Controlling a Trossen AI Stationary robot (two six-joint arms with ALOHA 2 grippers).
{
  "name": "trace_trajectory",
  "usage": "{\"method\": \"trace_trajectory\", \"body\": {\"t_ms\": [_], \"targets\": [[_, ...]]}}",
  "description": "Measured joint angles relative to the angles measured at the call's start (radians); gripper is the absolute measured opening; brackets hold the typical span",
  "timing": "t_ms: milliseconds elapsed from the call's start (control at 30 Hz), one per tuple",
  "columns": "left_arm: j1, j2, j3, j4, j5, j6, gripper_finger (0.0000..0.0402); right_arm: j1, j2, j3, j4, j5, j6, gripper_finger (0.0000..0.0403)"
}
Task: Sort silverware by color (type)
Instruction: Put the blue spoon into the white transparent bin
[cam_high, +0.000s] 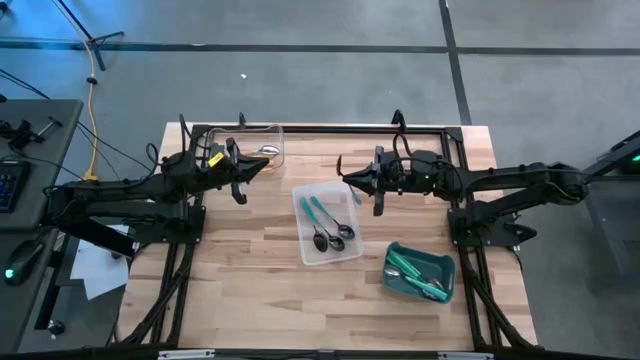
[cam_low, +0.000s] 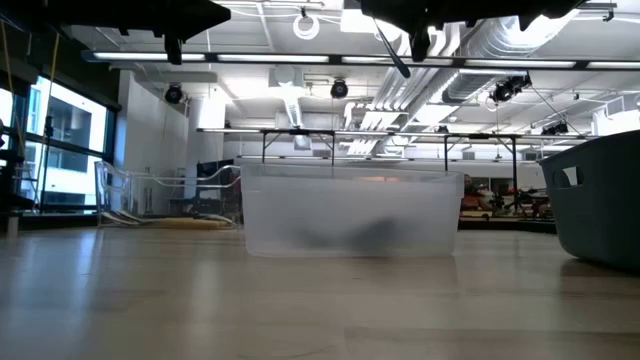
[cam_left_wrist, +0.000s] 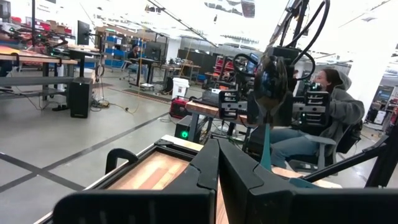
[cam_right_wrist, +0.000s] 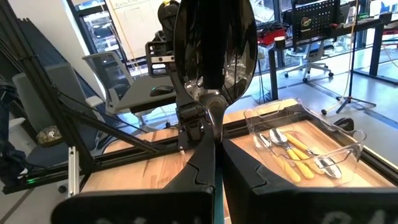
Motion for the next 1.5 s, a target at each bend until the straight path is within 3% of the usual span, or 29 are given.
{"method": "trace_trajectory", "body": {"t_ms": [1500], "targets": [[0.0, 0.0, 0.0, 0.001, -0.001, 0.0, 0.0001, 0.0, 0.013, 0.004, -0.012, 0.018, 0.024, 0.0]]}}
